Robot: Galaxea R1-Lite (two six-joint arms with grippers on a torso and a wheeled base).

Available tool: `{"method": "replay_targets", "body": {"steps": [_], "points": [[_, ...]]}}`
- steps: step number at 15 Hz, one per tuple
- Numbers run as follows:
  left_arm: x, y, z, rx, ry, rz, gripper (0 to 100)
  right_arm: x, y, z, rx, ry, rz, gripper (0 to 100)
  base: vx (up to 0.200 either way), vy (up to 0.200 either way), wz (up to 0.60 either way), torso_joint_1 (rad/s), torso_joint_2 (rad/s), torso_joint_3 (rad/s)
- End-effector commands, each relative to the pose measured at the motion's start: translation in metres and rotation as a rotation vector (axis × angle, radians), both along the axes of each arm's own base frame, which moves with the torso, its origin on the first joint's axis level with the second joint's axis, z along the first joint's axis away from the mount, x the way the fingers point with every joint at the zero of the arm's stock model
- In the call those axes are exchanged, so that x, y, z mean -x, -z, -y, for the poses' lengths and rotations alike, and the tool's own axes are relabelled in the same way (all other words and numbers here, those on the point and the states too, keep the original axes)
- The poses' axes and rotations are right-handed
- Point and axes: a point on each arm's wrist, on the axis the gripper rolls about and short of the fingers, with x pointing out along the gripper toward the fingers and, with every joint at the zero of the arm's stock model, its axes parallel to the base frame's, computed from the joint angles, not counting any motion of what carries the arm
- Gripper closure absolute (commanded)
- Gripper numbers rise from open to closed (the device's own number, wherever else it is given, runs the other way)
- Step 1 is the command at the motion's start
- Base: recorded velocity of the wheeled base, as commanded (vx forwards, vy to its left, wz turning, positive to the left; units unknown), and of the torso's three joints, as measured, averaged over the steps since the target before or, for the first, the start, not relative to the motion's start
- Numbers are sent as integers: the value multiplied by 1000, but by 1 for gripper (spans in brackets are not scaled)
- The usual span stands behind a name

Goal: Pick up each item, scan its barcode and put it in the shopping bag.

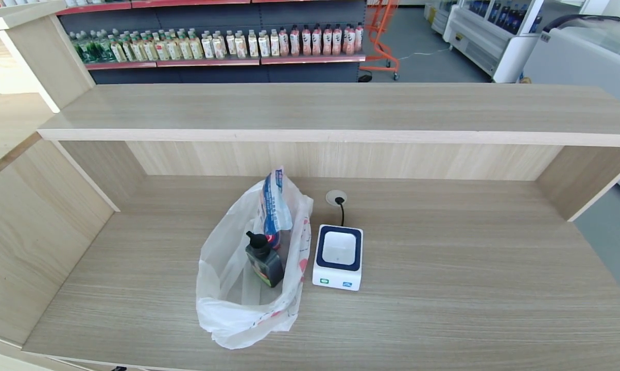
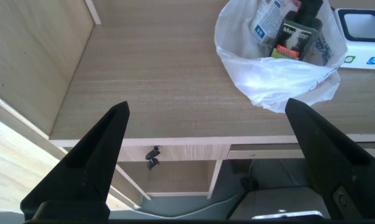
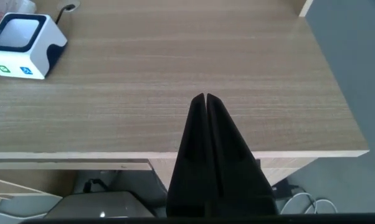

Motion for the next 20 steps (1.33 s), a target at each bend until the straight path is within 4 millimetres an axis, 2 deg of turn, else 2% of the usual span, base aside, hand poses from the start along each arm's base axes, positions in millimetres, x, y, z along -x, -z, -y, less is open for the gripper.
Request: {"method": "replay_targets", "body": {"steps": [1,20], "points": [[0,0,0,-1,1,-2,0,0,0,0,0,1,-3,100,0,0,0,0,0,0],[0,0,0,-1,1,-2,0,0,0,0,2,1,-3,100,11,-11,0,0,0,0]]}}
